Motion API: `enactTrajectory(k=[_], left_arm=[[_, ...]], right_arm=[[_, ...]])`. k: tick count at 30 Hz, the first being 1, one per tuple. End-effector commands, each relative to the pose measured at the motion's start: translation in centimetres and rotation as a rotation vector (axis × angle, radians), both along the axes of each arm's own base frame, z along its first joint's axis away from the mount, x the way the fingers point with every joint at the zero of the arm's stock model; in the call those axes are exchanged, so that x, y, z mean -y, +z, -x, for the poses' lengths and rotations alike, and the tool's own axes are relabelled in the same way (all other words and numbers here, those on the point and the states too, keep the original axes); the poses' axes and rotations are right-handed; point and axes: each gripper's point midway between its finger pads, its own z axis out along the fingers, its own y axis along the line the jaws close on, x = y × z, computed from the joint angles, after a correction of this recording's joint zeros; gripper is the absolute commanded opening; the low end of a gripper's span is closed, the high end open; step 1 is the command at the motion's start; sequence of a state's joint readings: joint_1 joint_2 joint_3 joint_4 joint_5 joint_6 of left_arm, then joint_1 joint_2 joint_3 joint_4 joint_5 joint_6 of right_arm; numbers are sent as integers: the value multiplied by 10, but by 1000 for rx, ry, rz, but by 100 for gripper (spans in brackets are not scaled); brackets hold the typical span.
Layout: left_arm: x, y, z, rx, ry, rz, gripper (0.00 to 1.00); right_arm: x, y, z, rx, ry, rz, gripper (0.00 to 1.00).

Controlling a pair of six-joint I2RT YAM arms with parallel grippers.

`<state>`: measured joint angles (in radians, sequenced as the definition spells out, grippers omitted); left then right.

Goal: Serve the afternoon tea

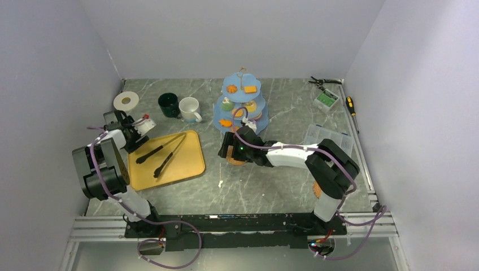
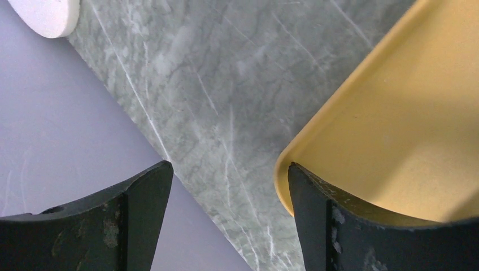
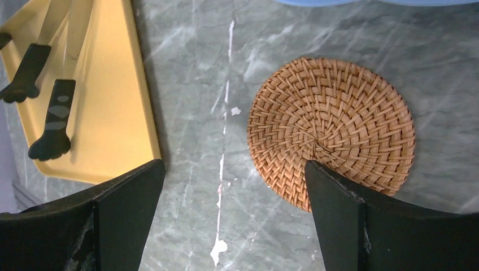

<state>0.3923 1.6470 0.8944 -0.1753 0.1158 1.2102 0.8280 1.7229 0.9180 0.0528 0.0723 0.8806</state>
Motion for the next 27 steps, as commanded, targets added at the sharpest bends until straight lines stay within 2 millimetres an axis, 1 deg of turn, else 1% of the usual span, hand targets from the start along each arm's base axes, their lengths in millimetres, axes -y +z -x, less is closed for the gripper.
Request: enactTrajectory(k=[1, 2, 3, 4, 6, 8, 10, 11, 14, 15, 17, 18, 19, 22, 24, 27], left_arm=[[-11, 8, -21, 71, 31, -27, 80], [-10, 8, -23, 76, 35, -25, 80], [-10, 8, -25, 84, 35, -27, 80], [-10, 8, -27, 95, 35, -34, 80], [-11, 7, -35, 122, 37, -58, 80], [-13, 12, -48, 174, 50, -83, 79], [-10, 18, -58, 204, 67, -77, 79], [-7, 21, -63, 215, 74, -63, 79], [12, 38, -70, 227, 76, 9, 80], [19, 45, -69, 213, 72, 39, 81], [36, 57, -61, 182, 67, 123, 83], [45, 62, -54, 159, 66, 170, 84], [52, 70, -47, 145, 62, 208, 85], [75, 84, -25, 95, 46, 309, 87], [88, 92, -13, 76, 31, 364, 88], [108, 104, 1, 53, 14, 458, 89]], right_arm=[[-25, 26, 0, 32, 72, -86, 100], [-22, 34, -1, 47, 68, -85, 100], [-17, 37, -2, 60, 59, -69, 100], [-11, 49, -3, 88, 45, -67, 100], [8, 62, -5, 132, -7, -31, 100], [35, 68, -2, 146, -72, 25, 100], [65, 68, 2, 152, -148, 78, 100], [86, 62, 7, 132, -193, 123, 100], [139, 54, 16, 80, -331, 180, 100], [156, 52, 20, 62, -380, 194, 100], [187, 50, 31, 23, -480, 232, 100], [202, 54, 34, 19, -534, 241, 100], [217, 55, 42, 1, -591, 263, 100], [261, 58, 69, -59, -797, 321, 100], [282, 56, 86, -99, -882, 355, 100], [302, 53, 97, -124, -953, 372, 100]])
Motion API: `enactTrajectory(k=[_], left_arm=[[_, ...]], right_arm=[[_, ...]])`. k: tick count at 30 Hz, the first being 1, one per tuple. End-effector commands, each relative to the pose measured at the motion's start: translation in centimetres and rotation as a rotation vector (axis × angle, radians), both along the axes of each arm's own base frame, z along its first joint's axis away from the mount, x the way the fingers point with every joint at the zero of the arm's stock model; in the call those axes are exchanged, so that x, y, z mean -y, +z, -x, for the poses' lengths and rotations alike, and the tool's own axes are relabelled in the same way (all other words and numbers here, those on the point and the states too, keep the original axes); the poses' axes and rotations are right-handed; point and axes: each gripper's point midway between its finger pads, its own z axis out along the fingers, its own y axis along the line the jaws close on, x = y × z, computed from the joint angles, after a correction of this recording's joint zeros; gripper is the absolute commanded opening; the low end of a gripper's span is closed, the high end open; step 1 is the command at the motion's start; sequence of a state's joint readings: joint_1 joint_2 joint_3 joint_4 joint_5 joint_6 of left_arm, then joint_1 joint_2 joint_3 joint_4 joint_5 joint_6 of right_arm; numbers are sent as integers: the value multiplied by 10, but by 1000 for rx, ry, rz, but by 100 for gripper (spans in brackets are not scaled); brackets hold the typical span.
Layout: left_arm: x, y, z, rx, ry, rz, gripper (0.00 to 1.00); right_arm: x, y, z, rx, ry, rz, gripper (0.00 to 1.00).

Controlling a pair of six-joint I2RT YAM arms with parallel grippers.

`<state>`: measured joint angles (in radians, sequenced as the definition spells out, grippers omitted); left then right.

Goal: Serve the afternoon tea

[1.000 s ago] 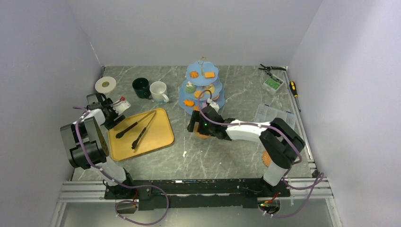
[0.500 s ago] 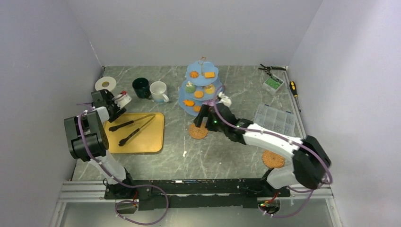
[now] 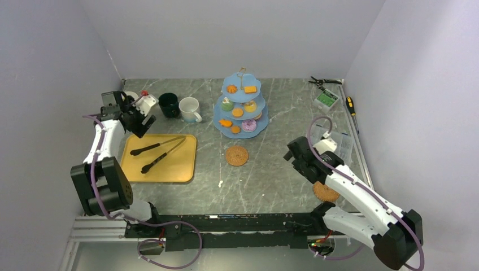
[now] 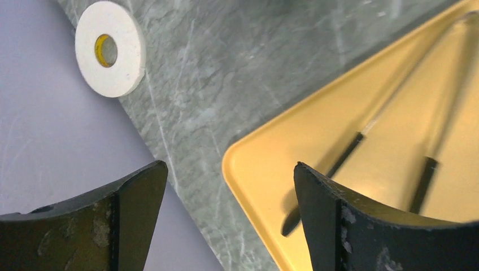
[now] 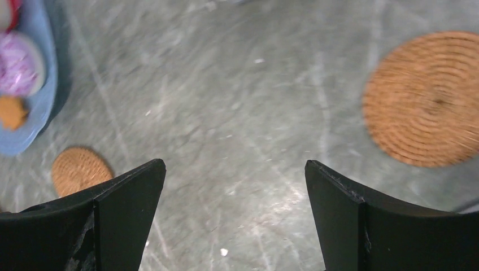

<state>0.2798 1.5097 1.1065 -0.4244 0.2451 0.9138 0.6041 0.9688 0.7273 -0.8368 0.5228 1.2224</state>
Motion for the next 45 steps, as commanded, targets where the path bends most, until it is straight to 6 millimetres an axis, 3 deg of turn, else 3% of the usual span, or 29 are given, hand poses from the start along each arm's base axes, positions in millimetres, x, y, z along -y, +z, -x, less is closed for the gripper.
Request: enactTrajectory(k=[1, 6, 13, 21, 27, 35, 45], left_arm=[[44, 16, 34, -84, -49, 225, 89], [60, 30, 38, -106, -84, 307, 89], [69, 35, 40, -129, -98, 363, 89], [79, 46, 44, -175, -100, 465, 90], [89, 65, 42, -169, -108, 556, 89], [89, 74, 40, -150, -92, 558, 89], [82, 81, 31, -136, -21, 570, 89]], right_arm=[[55, -7, 32, -60, -227, 89, 100], [64, -15, 9, 60, -234, 42, 100], [80, -29, -16, 38, -203, 36, 100], [90, -59, -8, -61, -242, -4, 100], [83, -81, -2, -81, -236, -46, 100], [56, -93, -15, -101, -137, -141, 99], [-32, -81, -47, -66, 87, -180, 99]])
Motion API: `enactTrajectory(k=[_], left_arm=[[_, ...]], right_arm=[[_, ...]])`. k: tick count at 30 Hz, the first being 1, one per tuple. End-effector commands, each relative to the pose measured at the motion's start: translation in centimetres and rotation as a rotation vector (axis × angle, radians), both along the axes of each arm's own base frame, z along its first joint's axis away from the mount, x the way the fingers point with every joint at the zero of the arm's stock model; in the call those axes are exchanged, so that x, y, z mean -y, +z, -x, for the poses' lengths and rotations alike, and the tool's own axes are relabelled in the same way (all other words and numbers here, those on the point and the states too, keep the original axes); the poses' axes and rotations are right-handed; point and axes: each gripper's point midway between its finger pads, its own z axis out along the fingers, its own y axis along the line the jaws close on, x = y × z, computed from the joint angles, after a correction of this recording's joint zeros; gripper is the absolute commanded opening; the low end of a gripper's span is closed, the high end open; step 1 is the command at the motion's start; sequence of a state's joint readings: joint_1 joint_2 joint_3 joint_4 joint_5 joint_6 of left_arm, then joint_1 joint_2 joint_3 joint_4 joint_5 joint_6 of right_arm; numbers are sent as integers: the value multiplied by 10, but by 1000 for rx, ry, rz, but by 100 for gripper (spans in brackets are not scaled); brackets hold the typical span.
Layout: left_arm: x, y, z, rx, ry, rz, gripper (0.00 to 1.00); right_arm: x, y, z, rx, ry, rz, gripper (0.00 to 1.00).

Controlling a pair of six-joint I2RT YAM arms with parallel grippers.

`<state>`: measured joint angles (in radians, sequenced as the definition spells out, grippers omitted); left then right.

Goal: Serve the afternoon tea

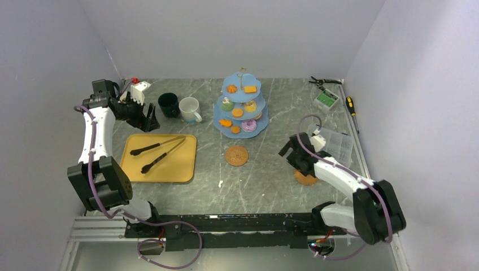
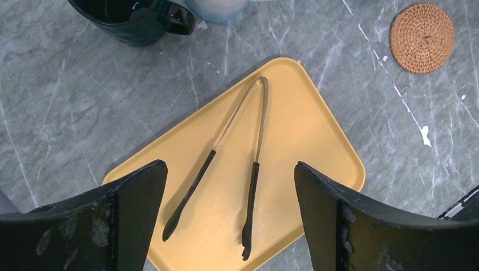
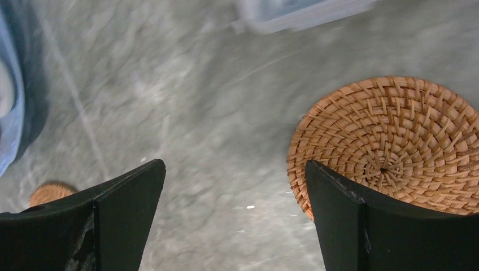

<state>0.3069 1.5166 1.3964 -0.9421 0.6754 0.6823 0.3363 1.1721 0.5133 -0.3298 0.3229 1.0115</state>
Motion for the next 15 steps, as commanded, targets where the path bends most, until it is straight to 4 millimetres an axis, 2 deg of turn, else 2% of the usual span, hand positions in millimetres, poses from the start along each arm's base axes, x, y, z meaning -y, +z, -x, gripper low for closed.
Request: enactTrajectory(k=[1, 5, 10, 15], left_arm=[[-5, 23, -13, 23, 65, 19, 89], [-5, 25, -14, 5, 73, 40, 88], [-4, 30, -17, 24, 87, 48, 88], [-7, 27, -17, 18, 95, 33, 88]], right_arm=[[-57, -5, -9, -24, 107, -118, 99], [-93, 8, -34, 47, 232, -128, 98], [-149, 18, -58, 140, 493, -208, 95], [-175, 24, -67, 193, 630, -232, 93]])
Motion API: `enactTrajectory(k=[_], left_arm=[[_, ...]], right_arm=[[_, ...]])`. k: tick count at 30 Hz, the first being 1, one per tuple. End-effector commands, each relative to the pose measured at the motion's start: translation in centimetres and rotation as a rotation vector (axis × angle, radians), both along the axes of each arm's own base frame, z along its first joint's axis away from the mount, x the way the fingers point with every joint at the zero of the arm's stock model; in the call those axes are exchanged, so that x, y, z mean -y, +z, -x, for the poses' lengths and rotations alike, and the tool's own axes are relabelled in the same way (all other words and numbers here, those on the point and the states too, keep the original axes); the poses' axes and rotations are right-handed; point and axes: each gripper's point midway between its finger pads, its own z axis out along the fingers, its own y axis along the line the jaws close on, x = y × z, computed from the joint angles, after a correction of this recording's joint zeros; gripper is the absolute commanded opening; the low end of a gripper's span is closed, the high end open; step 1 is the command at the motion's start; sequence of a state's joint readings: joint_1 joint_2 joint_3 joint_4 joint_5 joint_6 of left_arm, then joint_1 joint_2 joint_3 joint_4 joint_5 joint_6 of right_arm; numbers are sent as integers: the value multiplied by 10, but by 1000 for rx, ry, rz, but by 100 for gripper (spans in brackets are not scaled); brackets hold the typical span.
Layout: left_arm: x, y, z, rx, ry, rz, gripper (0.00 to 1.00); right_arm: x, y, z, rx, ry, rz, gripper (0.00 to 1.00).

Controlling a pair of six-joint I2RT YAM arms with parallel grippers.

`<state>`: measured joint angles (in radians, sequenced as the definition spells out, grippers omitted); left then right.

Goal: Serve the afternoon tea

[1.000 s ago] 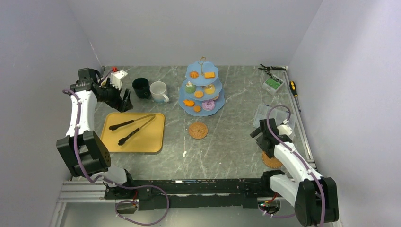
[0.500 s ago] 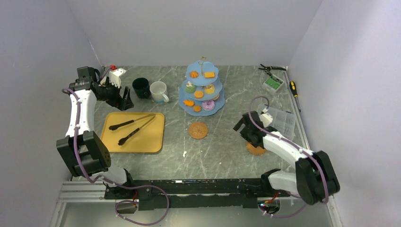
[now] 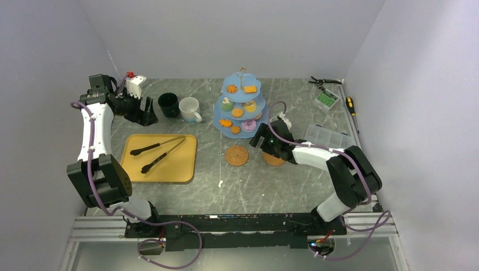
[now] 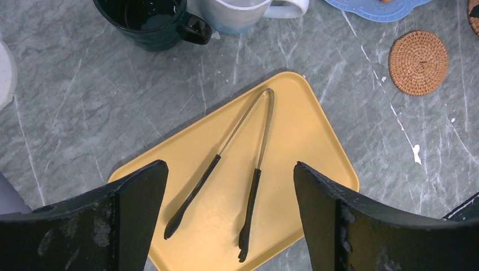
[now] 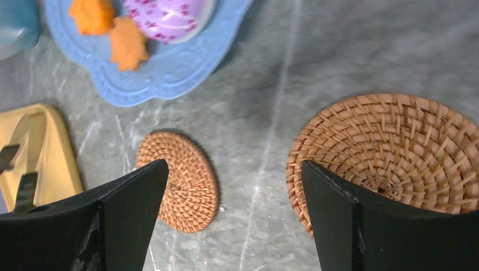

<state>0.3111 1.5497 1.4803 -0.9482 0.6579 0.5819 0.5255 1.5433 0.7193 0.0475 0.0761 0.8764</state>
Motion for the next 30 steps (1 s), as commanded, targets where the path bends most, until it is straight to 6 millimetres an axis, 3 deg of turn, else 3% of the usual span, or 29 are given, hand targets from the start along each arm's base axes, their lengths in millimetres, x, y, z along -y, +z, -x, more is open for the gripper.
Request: enactTrajectory(k=[1, 7, 15, 20, 24, 30], left_arm=[[-2, 10, -3, 26, 19, -2, 88], [-5, 9, -6, 25, 38, -7, 88], [-7, 11, -9, 28, 54, -9, 87], [-9, 13, -10, 27, 60, -14, 88], [-8, 13, -11, 27, 62, -11, 88], [-11, 12, -9, 25, 69, -31, 88]], right_arm=[[-36, 14, -6, 90, 204, -59, 93], [-52, 23, -13, 145, 344, -32, 89], [-48, 43, -23, 240, 428, 87, 87], [-69, 59, 3, 302, 502, 112, 85], [-90, 46, 26, 297, 554, 152, 67], [-117, 32, 24, 290, 572, 195, 50]])
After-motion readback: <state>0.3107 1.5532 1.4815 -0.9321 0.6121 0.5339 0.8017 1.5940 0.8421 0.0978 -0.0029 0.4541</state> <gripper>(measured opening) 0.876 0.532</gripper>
